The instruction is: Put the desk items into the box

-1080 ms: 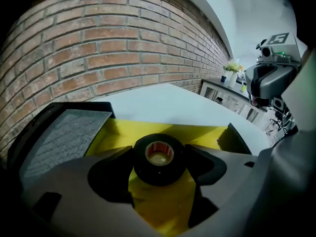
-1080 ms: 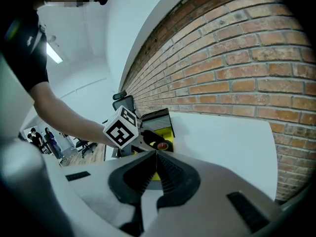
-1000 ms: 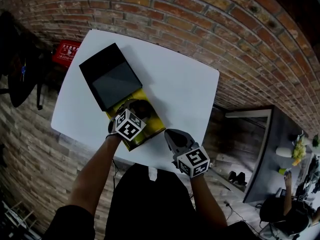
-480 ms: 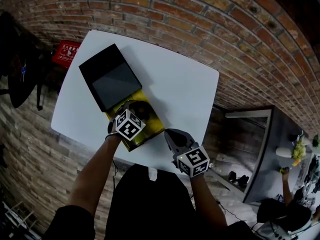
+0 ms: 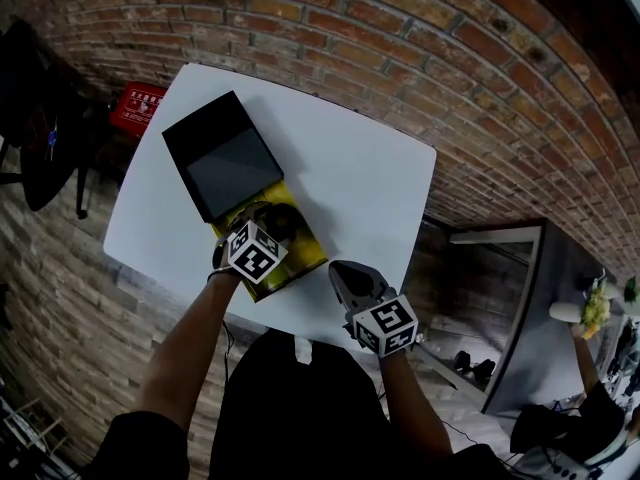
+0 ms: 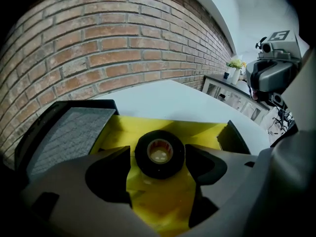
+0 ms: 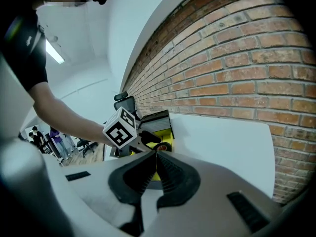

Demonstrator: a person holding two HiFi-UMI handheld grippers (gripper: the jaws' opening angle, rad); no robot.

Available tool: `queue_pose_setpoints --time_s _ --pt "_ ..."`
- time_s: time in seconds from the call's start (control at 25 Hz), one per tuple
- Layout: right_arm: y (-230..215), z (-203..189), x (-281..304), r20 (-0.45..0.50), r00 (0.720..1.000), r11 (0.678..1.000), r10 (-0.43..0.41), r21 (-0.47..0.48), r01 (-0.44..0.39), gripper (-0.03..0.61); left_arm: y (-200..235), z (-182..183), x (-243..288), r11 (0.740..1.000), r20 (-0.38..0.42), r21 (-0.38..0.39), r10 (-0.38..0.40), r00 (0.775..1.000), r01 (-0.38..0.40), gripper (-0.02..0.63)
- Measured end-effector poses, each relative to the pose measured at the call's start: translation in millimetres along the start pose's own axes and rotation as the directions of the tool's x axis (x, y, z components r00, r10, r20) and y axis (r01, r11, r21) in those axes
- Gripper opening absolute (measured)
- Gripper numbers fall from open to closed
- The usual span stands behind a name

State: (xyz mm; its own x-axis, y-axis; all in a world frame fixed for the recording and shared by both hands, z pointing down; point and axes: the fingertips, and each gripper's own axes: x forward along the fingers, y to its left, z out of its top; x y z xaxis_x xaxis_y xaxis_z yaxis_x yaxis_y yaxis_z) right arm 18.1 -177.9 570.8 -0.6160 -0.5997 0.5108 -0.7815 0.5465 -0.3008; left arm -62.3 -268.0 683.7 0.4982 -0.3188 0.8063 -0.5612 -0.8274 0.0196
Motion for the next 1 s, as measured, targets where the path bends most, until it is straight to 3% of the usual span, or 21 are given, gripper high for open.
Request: queue_pose_setpoints --time_s 0.36,0.56,1.0 --pt "7.7 4.2 -17.0 0.027 0.998 0.996 0.053 -0.071 -0.051 0.022 -11.0 7.5 -37.8 0.996 0.053 -0.053 0.078 0.995 -0.076 0.339" --pt "12.4 4.4 -35.2 0.049 0.995 0.992 0.088 -0.1 -0.083 0.021 -24.4 13.8 -65.4 0.983 0.106 -0.117 0.151 0.983 -0.139 0.194" --pt "24.1 6.1 -88.7 0.108 0.978 0.975 0.18 -0.153 -0.162 0.021 -86.4 24.2 -134.3 0.922 0.241 -0.333 0.283 0.929 -0.195 0.032"
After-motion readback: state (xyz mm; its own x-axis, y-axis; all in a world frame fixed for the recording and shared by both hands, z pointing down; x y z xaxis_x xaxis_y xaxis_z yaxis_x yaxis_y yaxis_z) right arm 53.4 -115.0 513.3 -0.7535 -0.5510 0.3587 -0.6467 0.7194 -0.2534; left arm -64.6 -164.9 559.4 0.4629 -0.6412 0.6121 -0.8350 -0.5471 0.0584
